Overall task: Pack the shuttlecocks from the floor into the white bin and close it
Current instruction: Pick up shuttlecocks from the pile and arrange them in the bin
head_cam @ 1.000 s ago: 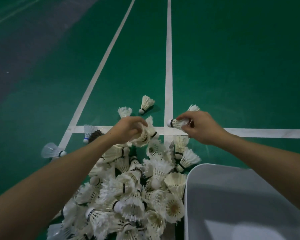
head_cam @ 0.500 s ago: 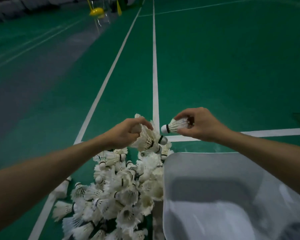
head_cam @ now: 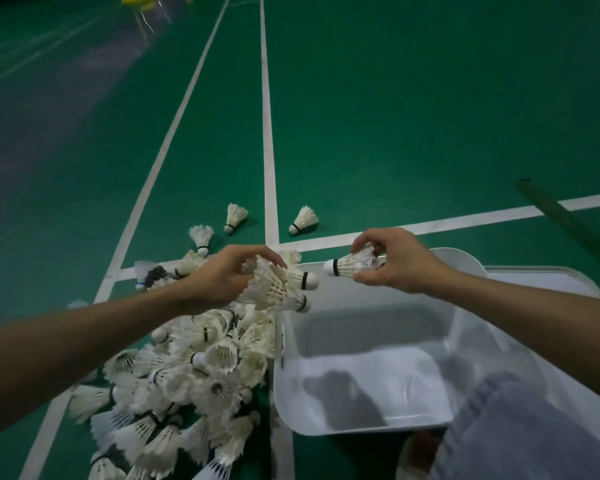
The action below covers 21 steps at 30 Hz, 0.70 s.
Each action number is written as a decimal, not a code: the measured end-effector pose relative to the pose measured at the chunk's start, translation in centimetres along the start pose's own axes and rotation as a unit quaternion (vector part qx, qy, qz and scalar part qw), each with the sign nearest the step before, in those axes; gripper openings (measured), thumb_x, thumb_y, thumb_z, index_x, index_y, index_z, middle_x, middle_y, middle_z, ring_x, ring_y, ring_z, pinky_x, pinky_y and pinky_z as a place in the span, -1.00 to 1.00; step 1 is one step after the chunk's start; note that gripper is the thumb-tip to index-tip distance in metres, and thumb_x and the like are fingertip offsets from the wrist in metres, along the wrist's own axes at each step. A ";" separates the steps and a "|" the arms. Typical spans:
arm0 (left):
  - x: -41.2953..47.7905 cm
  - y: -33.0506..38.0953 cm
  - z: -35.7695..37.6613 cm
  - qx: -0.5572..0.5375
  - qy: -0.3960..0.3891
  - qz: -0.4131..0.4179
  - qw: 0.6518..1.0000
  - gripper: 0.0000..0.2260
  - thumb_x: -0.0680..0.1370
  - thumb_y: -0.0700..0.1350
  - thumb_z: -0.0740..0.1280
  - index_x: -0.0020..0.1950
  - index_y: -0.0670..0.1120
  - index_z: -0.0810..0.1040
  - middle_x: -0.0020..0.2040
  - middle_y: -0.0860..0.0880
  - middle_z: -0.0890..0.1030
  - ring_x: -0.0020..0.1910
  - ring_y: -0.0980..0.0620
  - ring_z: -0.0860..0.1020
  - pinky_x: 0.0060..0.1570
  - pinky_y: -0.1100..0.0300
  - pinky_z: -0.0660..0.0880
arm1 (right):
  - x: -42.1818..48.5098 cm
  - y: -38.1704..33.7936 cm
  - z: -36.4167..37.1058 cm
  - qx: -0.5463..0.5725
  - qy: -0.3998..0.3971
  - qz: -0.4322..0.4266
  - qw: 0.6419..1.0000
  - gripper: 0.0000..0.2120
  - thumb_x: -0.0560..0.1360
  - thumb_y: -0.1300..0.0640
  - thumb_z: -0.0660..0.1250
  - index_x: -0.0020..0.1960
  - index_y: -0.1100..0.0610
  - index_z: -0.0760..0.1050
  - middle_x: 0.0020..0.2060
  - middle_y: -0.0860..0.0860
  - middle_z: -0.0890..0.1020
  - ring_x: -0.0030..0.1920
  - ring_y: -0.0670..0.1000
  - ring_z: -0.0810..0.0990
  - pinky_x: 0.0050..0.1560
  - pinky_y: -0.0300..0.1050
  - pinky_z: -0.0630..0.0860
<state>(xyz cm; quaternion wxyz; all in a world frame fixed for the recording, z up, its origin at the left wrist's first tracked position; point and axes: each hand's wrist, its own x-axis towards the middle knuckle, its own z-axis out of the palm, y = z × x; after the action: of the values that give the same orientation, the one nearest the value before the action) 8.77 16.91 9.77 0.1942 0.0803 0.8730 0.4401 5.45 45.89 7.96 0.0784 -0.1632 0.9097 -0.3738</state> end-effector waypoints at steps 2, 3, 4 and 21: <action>0.3 -0.3 -0.1 -0.043 0.007 -0.006 0.999 -0.55 0.50 -0.47 0.24 0.02 0.08 0.63 -0.02 -0.13 0.64 -0.10 -0.30 0.61 -0.12 -0.34 0.53 | -0.1 0.8 1.2 0.014 -0.020 -0.012 1.000 -0.66 0.27 0.15 0.57 -0.01 -0.03 0.56 -0.17 0.01 0.65 -0.20 0.04 0.61 -0.19 -0.12 0.55; 0.5 -0.5 -0.2 -0.061 0.009 -0.005 0.998 -0.57 0.49 -0.47 0.25 0.01 0.05 0.63 -0.04 -0.13 0.65 -0.12 -0.23 0.64 -0.12 -0.27 0.57 | -0.2 1.2 1.9 0.013 -0.028 -0.014 0.999 -0.65 0.27 0.14 0.57 -0.01 -0.03 0.56 -0.18 0.00 0.65 -0.22 0.02 0.60 -0.21 -0.14 0.54; 0.7 -0.6 -0.3 -0.074 0.012 -0.005 0.997 -0.59 0.48 -0.48 0.25 0.01 0.02 0.63 -0.05 -0.12 0.66 -0.13 -0.19 0.65 -0.14 -0.18 0.60 | -0.2 1.5 2.6 0.011 -0.034 -0.013 0.999 -0.66 0.26 0.12 0.57 -0.01 -0.03 0.57 -0.19 -0.01 0.65 -0.24 0.01 0.60 -0.23 -0.16 0.53; 2.4 -3.7 -0.5 -0.282 0.072 0.010 0.957 -0.73 0.29 -0.35 0.34 -0.04 -0.17 0.59 -0.22 -0.05 0.66 -0.26 0.01 0.63 -0.24 0.23 0.59 | 1.6 8.5 16.7 -0.083 -0.106 0.018 0.991 -0.61 0.33 0.14 0.52 0.13 0.10 0.53 0.12 0.02 0.56 0.11 0.12 0.45 0.15 -0.06 0.43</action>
<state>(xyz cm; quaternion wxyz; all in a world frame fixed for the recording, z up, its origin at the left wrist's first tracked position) 6.51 15.04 6.43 0.1408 -0.0007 0.7240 0.6753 6.33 40.09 -9.93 0.1673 -0.1911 0.9271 -0.2757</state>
